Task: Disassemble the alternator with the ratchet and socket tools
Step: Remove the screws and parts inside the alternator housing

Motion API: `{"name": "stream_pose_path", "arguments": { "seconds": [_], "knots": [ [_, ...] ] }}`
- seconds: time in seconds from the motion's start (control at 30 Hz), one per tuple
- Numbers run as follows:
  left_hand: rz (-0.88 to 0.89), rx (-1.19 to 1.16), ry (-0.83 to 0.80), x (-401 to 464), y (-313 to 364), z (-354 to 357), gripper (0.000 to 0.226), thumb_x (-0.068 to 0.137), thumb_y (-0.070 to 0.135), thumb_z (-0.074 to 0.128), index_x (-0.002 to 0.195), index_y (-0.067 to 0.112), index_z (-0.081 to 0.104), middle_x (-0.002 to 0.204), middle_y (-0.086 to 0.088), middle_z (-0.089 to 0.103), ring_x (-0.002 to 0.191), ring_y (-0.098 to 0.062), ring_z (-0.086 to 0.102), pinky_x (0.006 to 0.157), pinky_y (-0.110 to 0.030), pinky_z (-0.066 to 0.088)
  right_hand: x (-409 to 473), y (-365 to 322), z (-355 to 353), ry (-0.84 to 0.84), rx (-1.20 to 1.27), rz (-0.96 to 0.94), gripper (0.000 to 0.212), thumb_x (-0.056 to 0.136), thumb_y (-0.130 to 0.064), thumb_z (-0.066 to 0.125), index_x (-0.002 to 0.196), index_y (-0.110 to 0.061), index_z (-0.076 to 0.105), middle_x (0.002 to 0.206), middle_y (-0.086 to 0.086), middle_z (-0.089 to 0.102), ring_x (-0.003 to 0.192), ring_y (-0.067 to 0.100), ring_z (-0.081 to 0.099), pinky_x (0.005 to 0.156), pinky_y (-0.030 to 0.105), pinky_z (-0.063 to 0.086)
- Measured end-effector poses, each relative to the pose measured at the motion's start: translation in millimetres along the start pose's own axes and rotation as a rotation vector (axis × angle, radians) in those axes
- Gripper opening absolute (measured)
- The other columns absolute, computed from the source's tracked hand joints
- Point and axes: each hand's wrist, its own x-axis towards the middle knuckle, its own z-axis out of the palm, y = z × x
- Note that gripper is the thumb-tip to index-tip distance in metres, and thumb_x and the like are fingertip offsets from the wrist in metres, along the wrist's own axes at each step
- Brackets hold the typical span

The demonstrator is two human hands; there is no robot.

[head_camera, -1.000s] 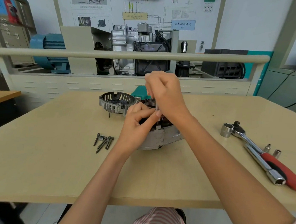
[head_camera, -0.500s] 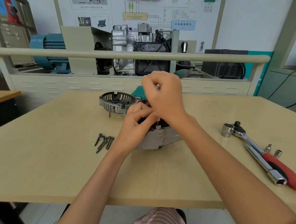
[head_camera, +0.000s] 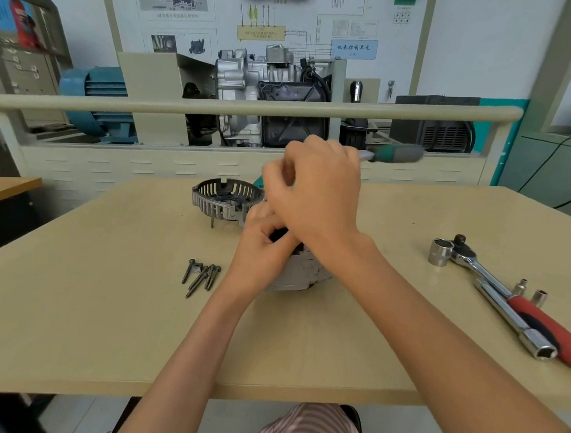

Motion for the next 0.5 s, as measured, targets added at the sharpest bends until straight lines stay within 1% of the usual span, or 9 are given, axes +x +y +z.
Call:
{"name": "stream_pose_path", "arguments": {
  "seconds": [0.1, 0.17, 0.23, 0.27, 0.33, 0.37, 0.43, 0.47, 0.5],
  "knots": [
    [-0.009, 0.025, -0.052, 0, 1, -2, 0.037, 0.088, 0.016, 0.063, 0.066, 0.046, 0.065, 0.080, -0.004, 0.055, 0.091, -0.006, 0.044, 0.087, -0.026, 0.034, 9, 6, -5, -0.107, 0.535, 0.022, 0.036, 0.078, -0.016, 0.044, 0.044, -0.013, 0.031, 0.043, -0.001, 0.029, 0.051, 0.021, 0.031, 0.062, 0.028, 0.026],
    [-0.010, 0.033, -0.062, -1, 2, -2, 0.022, 0.088, 0.020, 0.061, 0.074, 0.035, 0.067, 0.076, 0.004, 0.047, 0.087, -0.005, 0.042, 0.088, -0.026, 0.032, 12, 9, -8, -0.211, 0.902, 0.117, 0.040, 0.079, -0.012, 0.042, 0.040, -0.014, 0.034, 0.042, 0.006, 0.033, 0.050, 0.024, 0.034, 0.059, 0.033, 0.032],
    [0.001, 0.039, -0.062, -1, 0, -3, 0.017, 0.087, 0.024, 0.060, 0.074, 0.031, 0.068, 0.073, 0.004, 0.045, 0.083, -0.002, 0.041, 0.087, -0.024, 0.032, 12, 11, -8, -0.245, 1.038, 0.165, 0.043, 0.081, -0.012, 0.041, 0.038, -0.014, 0.037, 0.042, 0.006, 0.036, 0.051, 0.024, 0.038, 0.061, 0.033, 0.037],
    [0.011, 0.038, -0.062, -1, 0, -4, 0.017, 0.087, 0.022, 0.061, 0.074, 0.030, 0.069, 0.073, -0.002, 0.049, 0.083, -0.003, 0.042, 0.087, -0.024, 0.032, 11, 10, -6, -0.203, 0.986, 0.148, 0.043, 0.082, -0.011, 0.041, 0.039, -0.010, 0.038, 0.042, 0.008, 0.036, 0.051, 0.026, 0.039, 0.063, 0.033, 0.037],
    [0.024, 0.023, -0.062, 1, -2, -5, 0.028, 0.086, 0.016, 0.065, 0.067, 0.037, 0.068, 0.075, -0.009, 0.058, 0.084, -0.005, 0.045, 0.085, -0.020, 0.035, 4, 8, -1, -0.068, 0.636, 0.016, 0.038, 0.083, -0.011, 0.046, 0.046, -0.004, 0.039, 0.046, 0.004, 0.035, 0.055, 0.026, 0.038, 0.062, 0.029, 0.031],
    [0.028, 0.016, -0.047, 1, -3, -5, 0.041, 0.083, 0.012, 0.066, 0.057, 0.044, 0.063, 0.069, 0.001, 0.061, 0.080, -0.004, 0.045, 0.078, -0.017, 0.036, 2, 7, 2, -0.010, 0.364, -0.042, 0.033, 0.082, -0.014, 0.048, 0.051, -0.007, 0.041, 0.051, 0.000, 0.037, 0.058, 0.022, 0.038, 0.064, 0.027, 0.027],
    [0.004, 0.026, -0.009, 2, -4, -3, 0.052, 0.077, 0.007, 0.058, 0.038, 0.041, 0.054, 0.052, 0.013, 0.052, 0.071, 0.000, 0.042, 0.064, -0.012, 0.032, -2, 4, 6, 0.039, -0.170, -0.104, 0.021, 0.081, -0.022, 0.049, 0.064, -0.011, 0.053, 0.062, 0.002, 0.048, 0.066, 0.023, 0.043, 0.071, 0.032, 0.028],
    [-0.005, 0.029, 0.010, 2, -5, -1, 0.050, 0.075, 0.007, 0.055, 0.037, 0.039, 0.053, 0.049, 0.015, 0.049, 0.070, 0.001, 0.040, 0.061, -0.010, 0.029, -3, 1, 7, 0.025, -0.303, -0.108, 0.021, 0.081, -0.025, 0.048, 0.069, -0.010, 0.057, 0.067, 0.005, 0.052, 0.069, 0.024, 0.045, 0.072, 0.035, 0.030],
    [-0.006, 0.023, 0.022, 2, -4, 0, 0.048, 0.074, 0.009, 0.055, 0.037, 0.039, 0.054, 0.050, 0.015, 0.049, 0.072, 0.002, 0.042, 0.062, -0.008, 0.030, -3, 0, 7, 0.003, -0.321, -0.101, 0.021, 0.081, -0.026, 0.047, 0.069, -0.011, 0.057, 0.067, 0.005, 0.052, 0.069, 0.024, 0.043, 0.072, 0.036, 0.031]
  ]
}}
